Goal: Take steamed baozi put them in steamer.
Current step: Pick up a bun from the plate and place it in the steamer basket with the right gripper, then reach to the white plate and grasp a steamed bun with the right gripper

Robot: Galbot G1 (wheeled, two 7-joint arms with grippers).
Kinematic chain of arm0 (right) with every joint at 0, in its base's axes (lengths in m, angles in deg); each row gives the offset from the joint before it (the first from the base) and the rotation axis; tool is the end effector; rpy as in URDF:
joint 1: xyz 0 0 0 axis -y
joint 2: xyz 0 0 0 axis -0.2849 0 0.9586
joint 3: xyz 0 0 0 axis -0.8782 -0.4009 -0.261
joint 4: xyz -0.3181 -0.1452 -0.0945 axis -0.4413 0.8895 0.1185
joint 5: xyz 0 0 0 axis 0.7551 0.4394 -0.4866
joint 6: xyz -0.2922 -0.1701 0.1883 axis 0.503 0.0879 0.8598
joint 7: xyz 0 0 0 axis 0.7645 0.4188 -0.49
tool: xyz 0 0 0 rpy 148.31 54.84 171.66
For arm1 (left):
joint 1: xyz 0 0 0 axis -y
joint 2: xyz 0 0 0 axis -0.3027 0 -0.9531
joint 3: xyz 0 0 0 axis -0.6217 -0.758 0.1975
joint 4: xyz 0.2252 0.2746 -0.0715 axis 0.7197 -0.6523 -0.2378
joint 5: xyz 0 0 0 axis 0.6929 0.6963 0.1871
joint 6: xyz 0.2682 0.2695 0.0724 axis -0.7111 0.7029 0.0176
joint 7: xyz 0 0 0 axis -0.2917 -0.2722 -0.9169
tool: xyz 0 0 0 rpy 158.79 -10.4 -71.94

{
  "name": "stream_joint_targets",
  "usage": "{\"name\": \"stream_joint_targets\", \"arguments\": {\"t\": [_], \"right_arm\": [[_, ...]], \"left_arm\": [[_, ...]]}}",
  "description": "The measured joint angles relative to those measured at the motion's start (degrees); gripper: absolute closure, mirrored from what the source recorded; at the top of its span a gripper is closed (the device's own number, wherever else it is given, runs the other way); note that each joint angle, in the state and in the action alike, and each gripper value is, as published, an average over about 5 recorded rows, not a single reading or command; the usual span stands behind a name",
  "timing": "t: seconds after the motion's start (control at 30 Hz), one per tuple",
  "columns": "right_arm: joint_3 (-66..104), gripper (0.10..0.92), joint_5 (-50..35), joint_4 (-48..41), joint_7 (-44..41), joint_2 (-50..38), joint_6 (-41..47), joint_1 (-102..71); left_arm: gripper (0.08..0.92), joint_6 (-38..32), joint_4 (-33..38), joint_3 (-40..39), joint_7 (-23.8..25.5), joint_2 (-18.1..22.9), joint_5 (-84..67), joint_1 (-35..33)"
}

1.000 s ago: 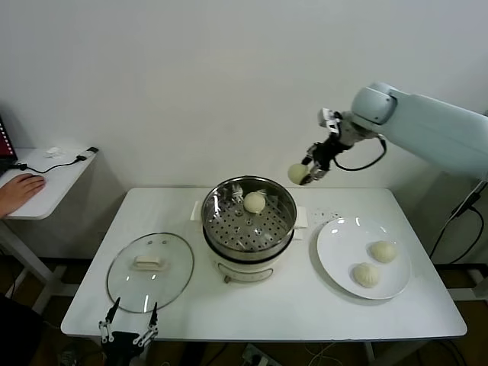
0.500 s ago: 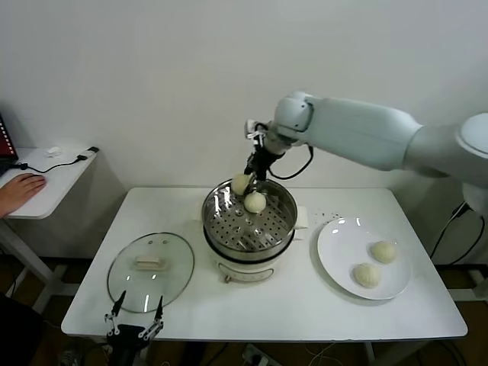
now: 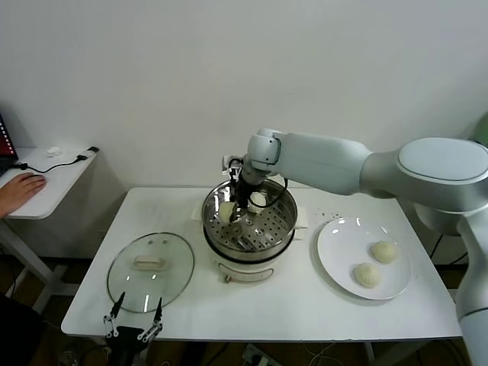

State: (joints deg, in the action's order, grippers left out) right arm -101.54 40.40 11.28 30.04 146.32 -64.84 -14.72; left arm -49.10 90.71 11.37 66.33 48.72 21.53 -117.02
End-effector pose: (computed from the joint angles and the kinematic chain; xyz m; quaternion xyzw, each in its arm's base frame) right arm 0.6251 0.1839 -0.1174 0.5674 -0.5768 0.4733 0.3485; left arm 0.1025 0.0690 -0.3921 -0.0051 -0.9888 -0.1336 0.0668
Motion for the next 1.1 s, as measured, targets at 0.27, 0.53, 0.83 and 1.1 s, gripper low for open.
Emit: {"name": "stream_joint_targets", "arguments": {"t": [0.27,0.53,0.83,1.1], "right_arm": [[0.32,0.359,0.53,-1.00,0.84,0.95,0.52,-1.66],[1.11,0.206,0.11,-0.53,0.99,0.31,0.72,-1.60],[1.94,0.203,-0.33,3.11,-1.29,-4.92,-0.83,1.80],[0.87,0.203,2.05,10.62,-6.55,-16.48,-3.27,8.19]], "left_arm": [[0.177,-0.10,-0.07,-0.03,-0.03,-0.01,0.10,-0.02],[0.177,-0.20,-0.09,0.08,-0.06,-0.04,0.11,-0.08],[0.177,0.07,0.46,-0.35,0.01,0.22,0.25,-0.14],[0.177,0.14,0.15,-0.16,0.01,0.25,0.41,-0.08]]}}
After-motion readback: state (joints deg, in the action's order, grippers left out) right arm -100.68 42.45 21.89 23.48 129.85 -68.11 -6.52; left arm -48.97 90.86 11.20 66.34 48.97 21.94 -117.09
